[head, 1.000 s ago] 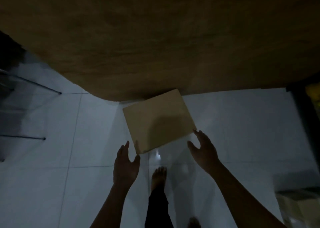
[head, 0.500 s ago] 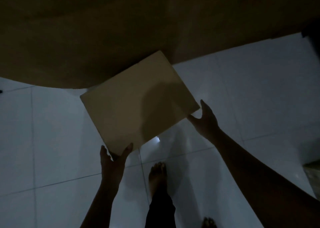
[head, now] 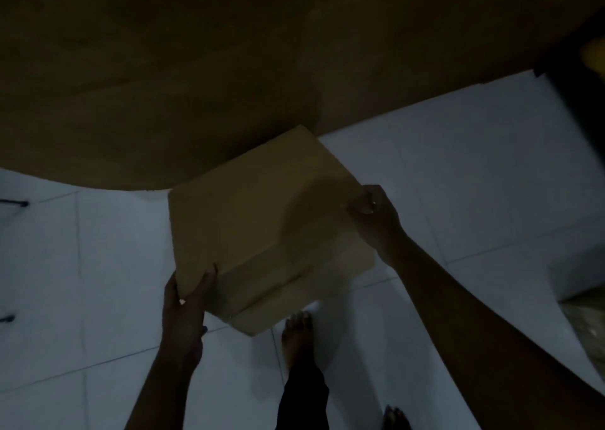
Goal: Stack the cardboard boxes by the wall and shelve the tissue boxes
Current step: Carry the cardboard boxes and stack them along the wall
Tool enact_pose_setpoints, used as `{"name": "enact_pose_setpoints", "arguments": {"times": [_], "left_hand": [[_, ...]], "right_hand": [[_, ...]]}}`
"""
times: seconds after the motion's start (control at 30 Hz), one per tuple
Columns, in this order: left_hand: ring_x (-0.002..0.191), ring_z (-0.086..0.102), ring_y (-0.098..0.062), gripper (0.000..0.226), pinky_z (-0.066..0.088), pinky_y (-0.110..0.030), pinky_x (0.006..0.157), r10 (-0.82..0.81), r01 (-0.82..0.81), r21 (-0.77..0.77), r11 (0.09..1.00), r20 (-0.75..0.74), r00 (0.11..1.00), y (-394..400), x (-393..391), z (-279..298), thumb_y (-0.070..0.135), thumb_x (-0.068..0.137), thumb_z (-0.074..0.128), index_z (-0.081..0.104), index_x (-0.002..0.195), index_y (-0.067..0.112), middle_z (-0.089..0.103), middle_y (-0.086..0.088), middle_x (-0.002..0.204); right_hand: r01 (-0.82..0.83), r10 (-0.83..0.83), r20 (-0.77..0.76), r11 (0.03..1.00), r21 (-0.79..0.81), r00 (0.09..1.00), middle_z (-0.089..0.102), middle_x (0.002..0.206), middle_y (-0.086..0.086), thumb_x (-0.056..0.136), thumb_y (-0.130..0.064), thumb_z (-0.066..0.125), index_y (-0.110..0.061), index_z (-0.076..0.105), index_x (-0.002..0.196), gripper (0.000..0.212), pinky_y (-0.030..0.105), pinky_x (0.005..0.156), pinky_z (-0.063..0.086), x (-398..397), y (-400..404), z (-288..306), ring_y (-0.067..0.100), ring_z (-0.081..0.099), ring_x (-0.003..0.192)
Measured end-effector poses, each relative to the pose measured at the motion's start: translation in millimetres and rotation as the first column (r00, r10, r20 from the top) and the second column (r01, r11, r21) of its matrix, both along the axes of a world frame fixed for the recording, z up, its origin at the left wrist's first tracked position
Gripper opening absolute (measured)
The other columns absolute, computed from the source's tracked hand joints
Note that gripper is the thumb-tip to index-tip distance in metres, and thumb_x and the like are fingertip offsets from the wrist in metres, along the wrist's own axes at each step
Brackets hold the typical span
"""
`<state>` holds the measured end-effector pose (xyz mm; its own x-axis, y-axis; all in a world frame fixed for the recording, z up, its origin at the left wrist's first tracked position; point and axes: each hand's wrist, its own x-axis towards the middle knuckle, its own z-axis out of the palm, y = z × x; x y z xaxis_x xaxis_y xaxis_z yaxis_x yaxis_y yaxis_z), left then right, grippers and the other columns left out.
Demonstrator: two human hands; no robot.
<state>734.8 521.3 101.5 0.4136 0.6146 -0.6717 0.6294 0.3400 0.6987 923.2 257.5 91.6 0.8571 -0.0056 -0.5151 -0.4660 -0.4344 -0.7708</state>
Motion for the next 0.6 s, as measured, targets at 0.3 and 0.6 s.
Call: {"name": "enact_pose_setpoints", "arguments": {"times": [0.3, 0.6], "left_hand": [[0.119, 0.050, -0.023, 0.085, 0.044, -0.052, 0.101, -0.082, 0.070, 0.124, 0.990, 0.096, 0.992, -69.0, -44.4, 206.2, 0.061, 0.080, 0.074, 0.045, 0.150, 0.024, 0.051, -0.002, 0.148], [0.123, 0.056, -0.023, 0.077, 0.050, -0.045, 0.102, -0.216, 0.175, 0.202, 0.964, 0.207, 0.954, -160.9, -111.7, 381.1, 0.052, 0.079, 0.078, 0.052, 0.144, 0.021, 0.057, 0.001, 0.139]], "right_hand": [[0.108, -0.123, 0.160, 0.989, 0.102, 0.979, 0.063, 0.114, 0.000, 0.087, -0.022, 0.076, -0.019, 0.060, 0.116, 0.034, 0.035, 0.084, 0.053, -82.5, -85.1, 186.1, 0.022, 0.061, 0.107], [0.184, -0.220, 0.300, 0.972, 0.144, 0.928, 0.062, 0.128, 0.002, 0.093, -0.030, 0.068, -0.021, 0.052, 0.136, 0.046, 0.039, 0.092, 0.056, -205.0, -201.8, 362.6, 0.022, 0.060, 0.115]]}}
